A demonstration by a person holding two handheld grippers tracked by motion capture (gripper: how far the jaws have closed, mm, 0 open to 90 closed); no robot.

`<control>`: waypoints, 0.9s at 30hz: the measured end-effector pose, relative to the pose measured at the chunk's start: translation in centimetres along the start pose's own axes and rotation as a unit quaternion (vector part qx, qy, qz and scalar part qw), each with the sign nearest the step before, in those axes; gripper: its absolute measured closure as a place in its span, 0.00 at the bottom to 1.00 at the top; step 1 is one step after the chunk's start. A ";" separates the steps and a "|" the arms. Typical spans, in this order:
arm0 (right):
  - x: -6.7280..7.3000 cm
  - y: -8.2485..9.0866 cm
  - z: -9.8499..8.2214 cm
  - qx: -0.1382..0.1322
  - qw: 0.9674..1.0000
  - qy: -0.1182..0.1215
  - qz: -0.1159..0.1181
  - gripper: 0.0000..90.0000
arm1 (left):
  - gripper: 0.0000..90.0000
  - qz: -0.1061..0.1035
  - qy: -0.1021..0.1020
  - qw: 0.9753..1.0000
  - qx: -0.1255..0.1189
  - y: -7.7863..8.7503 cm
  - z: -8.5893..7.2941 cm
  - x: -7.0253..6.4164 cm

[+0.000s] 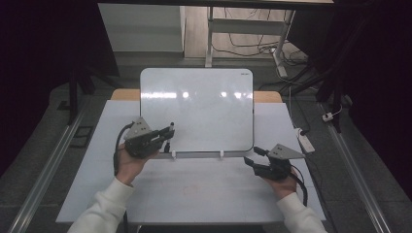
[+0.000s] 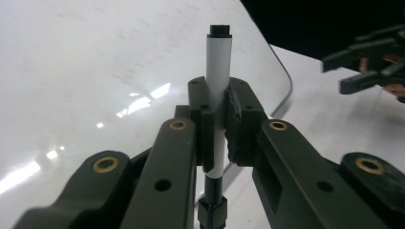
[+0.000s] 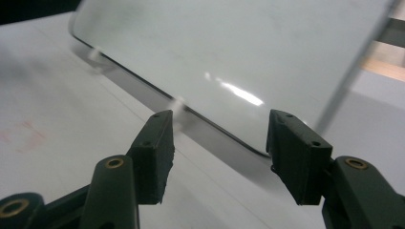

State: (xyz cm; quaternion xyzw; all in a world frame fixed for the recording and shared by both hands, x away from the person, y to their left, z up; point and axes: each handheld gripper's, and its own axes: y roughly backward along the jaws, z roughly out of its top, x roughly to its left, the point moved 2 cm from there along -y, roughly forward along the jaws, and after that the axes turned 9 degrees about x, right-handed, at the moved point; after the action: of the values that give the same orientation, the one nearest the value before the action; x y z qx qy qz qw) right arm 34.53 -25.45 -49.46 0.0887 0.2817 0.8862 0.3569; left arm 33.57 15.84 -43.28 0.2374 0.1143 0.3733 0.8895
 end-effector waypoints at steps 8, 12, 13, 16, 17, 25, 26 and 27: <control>-1.2 1.3 -1.1 0.000 1.000 -0.003 -0.031 0.46 | 0.91 0.039 0.026 0.999 0.013 0.1 2.9 4.3; -1.2 1.1 -1.2 0.003 0.999 0.000 -0.032 0.46 | 0.91 0.060 0.039 0.997 0.038 -0.2 4.8 7.1; -1.2 1.0 -1.2 0.005 0.999 0.001 -0.032 0.46 | 0.91 0.066 0.044 0.996 0.042 -0.4 5.2 7.7; -1.0 0.9 -1.2 0.007 0.999 0.007 -0.034 0.46 | 0.91 0.077 0.055 0.994 0.059 -0.9 6.3 9.4; -1.0 0.9 -1.2 0.008 0.999 0.007 -0.033 0.46 | 0.90 0.081 0.055 0.993 0.067 -1.1 6.7 9.9; -0.9 0.7 -1.3 0.010 0.999 0.008 -0.030 0.47 | 0.91 0.120 0.047 0.984 0.123 -2.6 9.0 12.2; -0.9 0.7 -1.3 0.011 0.999 0.009 -0.030 0.47 | 0.90 0.127 0.043 0.982 0.130 -2.7 9.3 12.5; -0.9 0.7 -1.3 0.011 0.999 0.009 -0.030 0.47 | 0.91 0.132 0.042 0.981 0.136 -2.9 9.5 12.7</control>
State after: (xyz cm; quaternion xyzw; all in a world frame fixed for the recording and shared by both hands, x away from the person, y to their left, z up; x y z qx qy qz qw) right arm 34.35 -27.05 -50.15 0.0762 0.2976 0.8725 0.3800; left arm 47.73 19.98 -36.91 0.3534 0.1684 0.4782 0.7862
